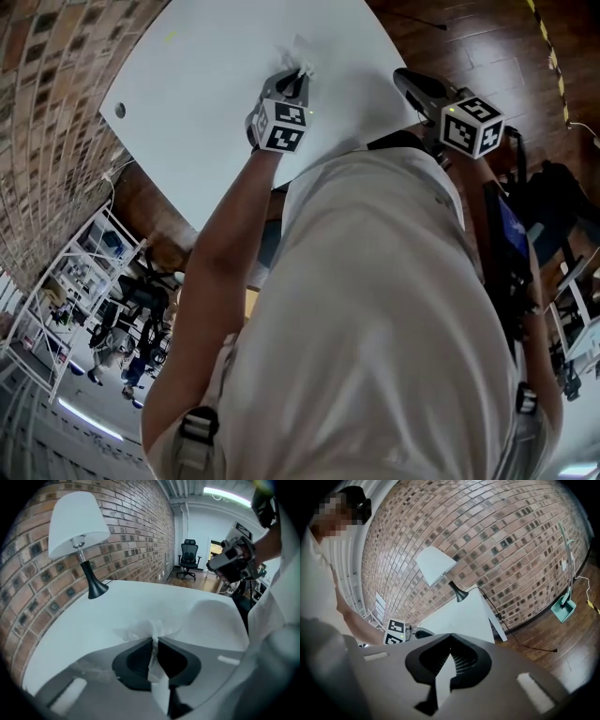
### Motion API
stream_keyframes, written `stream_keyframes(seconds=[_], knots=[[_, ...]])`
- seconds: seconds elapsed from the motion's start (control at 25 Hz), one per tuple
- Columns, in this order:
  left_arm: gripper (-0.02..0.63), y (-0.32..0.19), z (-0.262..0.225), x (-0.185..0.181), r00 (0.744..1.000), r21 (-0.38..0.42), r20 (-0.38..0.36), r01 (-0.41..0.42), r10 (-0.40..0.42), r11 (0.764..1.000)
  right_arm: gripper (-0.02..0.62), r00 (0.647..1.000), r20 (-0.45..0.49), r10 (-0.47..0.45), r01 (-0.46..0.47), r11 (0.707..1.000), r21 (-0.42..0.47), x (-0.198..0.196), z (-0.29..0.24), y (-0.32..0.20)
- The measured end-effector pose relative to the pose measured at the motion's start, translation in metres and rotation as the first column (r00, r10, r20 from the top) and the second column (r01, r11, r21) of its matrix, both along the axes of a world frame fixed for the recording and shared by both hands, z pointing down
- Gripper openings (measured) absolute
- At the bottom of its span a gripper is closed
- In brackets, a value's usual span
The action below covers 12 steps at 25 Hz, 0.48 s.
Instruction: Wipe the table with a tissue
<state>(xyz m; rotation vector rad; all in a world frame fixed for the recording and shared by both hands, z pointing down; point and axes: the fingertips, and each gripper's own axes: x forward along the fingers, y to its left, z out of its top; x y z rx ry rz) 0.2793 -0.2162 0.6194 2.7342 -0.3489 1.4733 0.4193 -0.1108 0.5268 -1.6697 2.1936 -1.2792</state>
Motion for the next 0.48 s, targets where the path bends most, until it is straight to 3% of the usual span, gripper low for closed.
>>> stream_keyframes(seconds=[0.16,0.24,0.36,0.48], knots=[[0.028,0.026,0.002,0.002,0.999,-0.084,0.013,-0.043,0.044,0.996,0.006,1.0,0.013,0.0,0.0,1.0,-0.002,0.002,0.004,-0.001],[0.029,0.031,-0.001,0.004,0.996,-0.09,0.029,-0.076,0.079,0.993,0.006,1.0,0.017,-0.002,0.002,1.0,0.0,0.002,0.004,-0.001],[0.029,0.014,-0.015,-0.008,1.0,-0.046,0.019,-0.011,0.012,0.999,0.006,1.0,0.017,-0.003,0.003,1.0,0.013,0.002,0.0,-0.003],[0.032,-0.001,-0.01,-0.042,0.997,-0.05,0.075,0.036,-0.033,0.998,0.006,1.0,0.019,-0.008,0.008,1.0,0.022,-0.001,-0.002,-0.005]])
